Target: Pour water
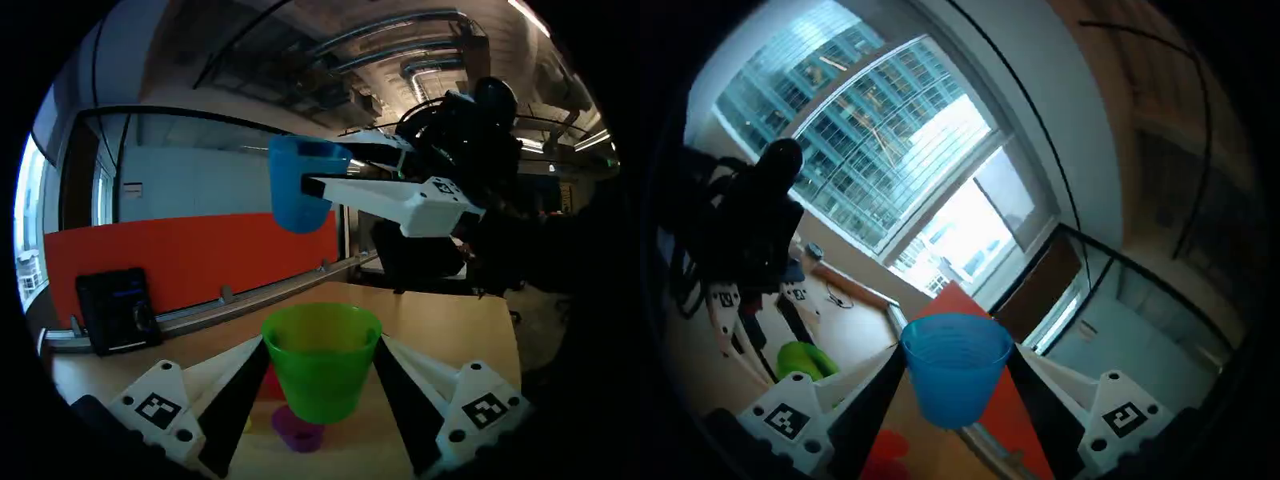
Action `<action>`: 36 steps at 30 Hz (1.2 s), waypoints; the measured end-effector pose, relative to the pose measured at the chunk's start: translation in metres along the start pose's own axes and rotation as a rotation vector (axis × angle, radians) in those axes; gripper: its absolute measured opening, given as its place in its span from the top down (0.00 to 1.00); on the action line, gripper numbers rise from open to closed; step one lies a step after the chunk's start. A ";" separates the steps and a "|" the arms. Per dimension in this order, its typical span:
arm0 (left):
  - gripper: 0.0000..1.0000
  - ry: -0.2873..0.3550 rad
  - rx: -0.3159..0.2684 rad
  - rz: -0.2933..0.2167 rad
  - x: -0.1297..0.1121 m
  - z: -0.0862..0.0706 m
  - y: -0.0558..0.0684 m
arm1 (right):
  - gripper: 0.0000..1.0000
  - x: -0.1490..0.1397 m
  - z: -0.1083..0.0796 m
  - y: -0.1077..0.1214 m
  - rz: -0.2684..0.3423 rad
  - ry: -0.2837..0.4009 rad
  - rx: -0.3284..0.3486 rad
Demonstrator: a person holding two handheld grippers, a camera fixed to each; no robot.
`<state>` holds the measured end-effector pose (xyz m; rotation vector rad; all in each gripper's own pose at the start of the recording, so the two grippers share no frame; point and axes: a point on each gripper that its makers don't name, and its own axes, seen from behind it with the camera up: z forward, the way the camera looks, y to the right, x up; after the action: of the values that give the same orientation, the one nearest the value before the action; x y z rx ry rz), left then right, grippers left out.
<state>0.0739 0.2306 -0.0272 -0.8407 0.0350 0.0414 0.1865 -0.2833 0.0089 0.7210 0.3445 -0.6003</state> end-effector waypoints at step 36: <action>0.14 -0.085 0.102 0.046 -0.024 -0.030 -0.041 | 0.08 -0.088 -0.044 -0.020 0.507 -0.180 0.048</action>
<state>0.0516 0.1806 -0.0155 -0.7355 -0.0235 0.1172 0.1017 -0.2299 0.0113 0.7589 -0.0248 -0.1892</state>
